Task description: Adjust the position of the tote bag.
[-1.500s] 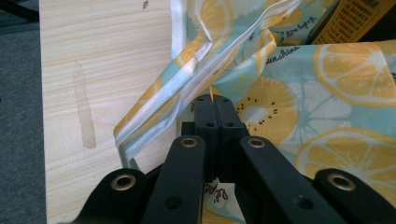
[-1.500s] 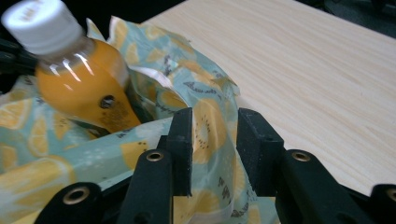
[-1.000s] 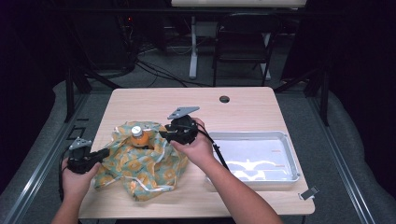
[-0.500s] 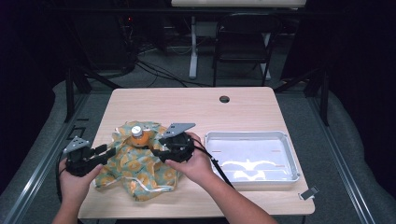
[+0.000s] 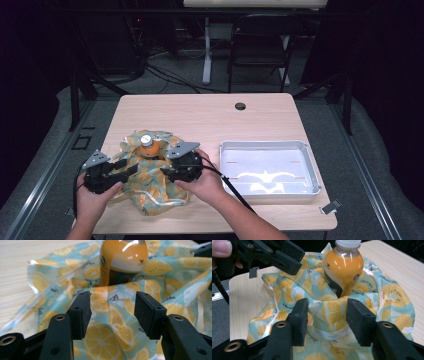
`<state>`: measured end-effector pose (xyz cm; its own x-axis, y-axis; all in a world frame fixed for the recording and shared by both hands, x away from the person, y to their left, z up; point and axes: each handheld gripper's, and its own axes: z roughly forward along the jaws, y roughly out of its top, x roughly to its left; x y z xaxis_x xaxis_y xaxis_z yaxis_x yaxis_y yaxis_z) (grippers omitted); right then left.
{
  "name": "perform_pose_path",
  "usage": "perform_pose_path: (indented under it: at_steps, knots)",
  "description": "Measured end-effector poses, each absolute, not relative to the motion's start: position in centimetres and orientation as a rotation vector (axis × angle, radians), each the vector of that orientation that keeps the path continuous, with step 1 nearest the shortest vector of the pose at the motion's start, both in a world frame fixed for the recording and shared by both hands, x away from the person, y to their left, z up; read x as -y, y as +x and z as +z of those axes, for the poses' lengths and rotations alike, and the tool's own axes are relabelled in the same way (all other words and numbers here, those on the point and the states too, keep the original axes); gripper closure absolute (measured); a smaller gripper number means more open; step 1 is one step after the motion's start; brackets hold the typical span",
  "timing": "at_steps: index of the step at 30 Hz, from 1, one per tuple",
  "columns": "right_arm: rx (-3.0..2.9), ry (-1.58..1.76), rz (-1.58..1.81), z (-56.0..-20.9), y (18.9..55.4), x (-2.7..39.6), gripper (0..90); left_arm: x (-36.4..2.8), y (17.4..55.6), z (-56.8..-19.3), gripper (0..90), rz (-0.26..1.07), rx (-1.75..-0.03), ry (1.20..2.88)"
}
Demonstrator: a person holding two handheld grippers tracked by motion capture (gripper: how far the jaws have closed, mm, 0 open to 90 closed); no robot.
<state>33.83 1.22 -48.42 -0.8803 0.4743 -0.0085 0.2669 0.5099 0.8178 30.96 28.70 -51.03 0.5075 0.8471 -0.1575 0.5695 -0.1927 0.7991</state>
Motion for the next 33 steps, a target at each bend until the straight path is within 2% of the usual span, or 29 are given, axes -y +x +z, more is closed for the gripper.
perform_pose_path:
  at_steps: [4, 10, 14, 28, 33]
  knots:
    - [-2.538, 0.637, 1.294, -48.9, 34.0, -1.1, 64.8, -28.0, 31.4, -52.0, 52.3, 0.379, -1.175, 1.928]
    - [-2.579, 0.645, 1.260, -49.6, 34.1, -0.7, 81.9, -27.5, 31.5, -53.0, 77.4, 0.366, -1.197, 1.996]
    - [-2.602, 0.661, 1.237, -50.3, 34.1, -0.1, 87.9, -27.4, 31.4, -53.1, 90.0, 0.355, -1.180, 2.014]
    - [-2.663, 0.701, 1.231, -52.7, 32.2, 0.9, 89.7, -26.4, 29.8, -53.5, 90.0, 0.338, -1.146, 2.139]
    - [-2.649, 0.717, 1.316, -52.1, 31.5, 0.9, 80.9, -26.5, 29.1, -53.8, 90.0, 0.320, -1.142, 2.158]
